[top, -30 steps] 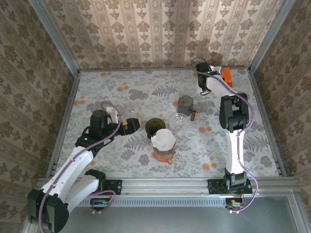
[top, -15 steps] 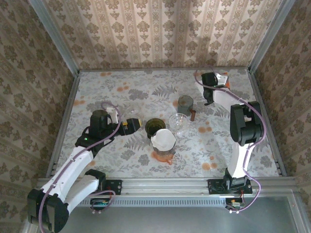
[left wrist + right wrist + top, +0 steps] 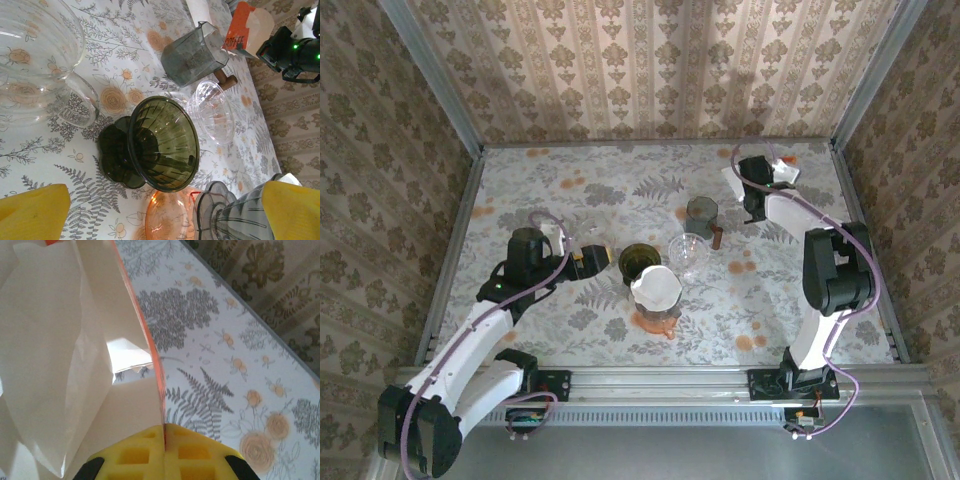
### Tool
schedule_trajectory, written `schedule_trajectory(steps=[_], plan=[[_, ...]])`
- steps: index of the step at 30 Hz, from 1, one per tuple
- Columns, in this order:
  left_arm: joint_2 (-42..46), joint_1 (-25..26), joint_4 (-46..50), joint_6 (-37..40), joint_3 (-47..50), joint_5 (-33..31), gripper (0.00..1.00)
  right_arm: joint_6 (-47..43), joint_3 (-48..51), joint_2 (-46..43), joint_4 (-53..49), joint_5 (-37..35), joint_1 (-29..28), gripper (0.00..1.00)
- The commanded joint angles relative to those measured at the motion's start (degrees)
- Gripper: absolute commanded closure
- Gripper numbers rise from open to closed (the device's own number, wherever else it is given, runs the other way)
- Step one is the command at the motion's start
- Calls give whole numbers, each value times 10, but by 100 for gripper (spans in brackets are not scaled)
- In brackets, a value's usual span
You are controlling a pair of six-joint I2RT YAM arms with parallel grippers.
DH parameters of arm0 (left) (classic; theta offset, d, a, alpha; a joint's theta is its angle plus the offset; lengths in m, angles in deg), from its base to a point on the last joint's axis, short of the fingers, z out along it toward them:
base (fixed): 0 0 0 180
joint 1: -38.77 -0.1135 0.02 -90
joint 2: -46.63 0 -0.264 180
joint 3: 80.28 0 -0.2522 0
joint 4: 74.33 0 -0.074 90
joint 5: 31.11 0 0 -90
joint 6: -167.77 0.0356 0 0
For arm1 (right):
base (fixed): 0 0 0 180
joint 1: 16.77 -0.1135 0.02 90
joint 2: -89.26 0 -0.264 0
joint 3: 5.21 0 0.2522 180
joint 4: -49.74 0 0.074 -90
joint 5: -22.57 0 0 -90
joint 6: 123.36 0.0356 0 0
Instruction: Place the coffee filter in the dripper
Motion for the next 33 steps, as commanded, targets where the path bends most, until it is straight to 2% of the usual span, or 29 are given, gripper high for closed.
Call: schedule_trajectory(steps=[1,4,12,24,28,33], plan=[[8,-2,-12,-9,3,13,0,89,19,-26,-56,19,-12,94],[12,-2,-11,-9,0,17,0,129,28,-24,-93,19,-23,92],[20,-1,-8,-13,-1,24,0,203,100,-46,-83,24,-50,84],[24,-1,0,-16,-2,26,0,207,128,-68,-72,27,-58,64],[23,-1,-1,-20,-4,25,0,208,142,-95,-84,35,-69,54],[24,-1,-3,-21,-4,24,0,208,159,-143,-110,37,-89,47]])
